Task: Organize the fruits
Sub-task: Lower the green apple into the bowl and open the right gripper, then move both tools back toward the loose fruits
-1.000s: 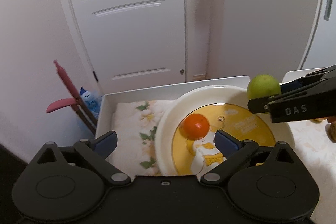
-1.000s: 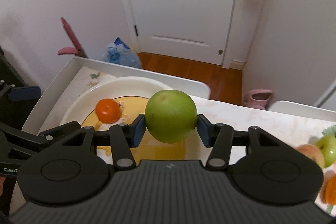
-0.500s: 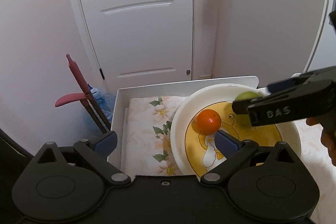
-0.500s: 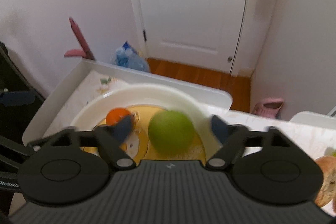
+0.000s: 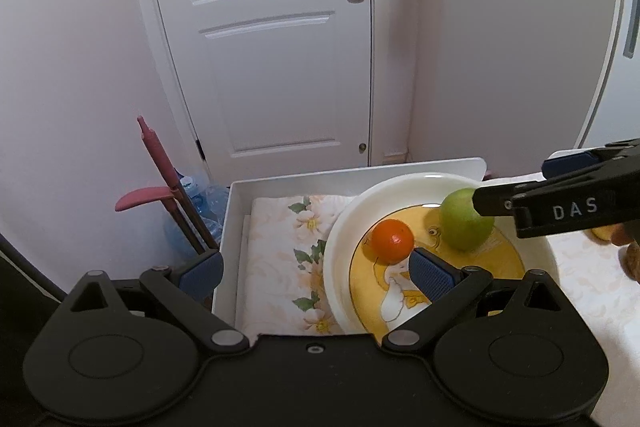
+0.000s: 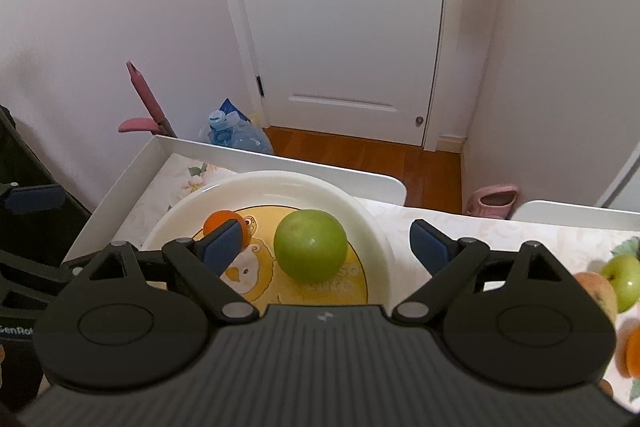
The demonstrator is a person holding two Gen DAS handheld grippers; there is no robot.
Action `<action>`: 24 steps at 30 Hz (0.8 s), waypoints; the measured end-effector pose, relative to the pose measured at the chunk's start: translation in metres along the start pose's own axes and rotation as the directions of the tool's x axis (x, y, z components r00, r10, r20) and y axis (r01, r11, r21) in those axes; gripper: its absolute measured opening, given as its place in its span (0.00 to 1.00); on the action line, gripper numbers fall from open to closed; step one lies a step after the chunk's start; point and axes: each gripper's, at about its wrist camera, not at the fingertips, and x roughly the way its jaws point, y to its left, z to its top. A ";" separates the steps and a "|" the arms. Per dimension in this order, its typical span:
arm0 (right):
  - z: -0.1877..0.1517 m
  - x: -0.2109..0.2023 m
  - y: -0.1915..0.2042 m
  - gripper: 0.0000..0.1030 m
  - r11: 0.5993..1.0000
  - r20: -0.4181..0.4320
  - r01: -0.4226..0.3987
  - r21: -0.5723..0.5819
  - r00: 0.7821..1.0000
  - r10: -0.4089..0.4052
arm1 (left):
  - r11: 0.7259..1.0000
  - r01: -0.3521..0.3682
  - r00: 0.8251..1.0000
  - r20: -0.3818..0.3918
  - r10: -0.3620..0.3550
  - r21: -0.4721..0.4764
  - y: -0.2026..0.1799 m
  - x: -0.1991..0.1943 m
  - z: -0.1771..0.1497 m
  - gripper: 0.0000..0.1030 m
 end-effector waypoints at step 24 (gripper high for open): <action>-0.059 -0.160 -0.101 1.00 0.996 0.080 0.079 0.038 0.993 -0.082 | 1.000 -0.011 0.993 0.119 0.015 -0.028 -0.098 -0.106 0.005 0.98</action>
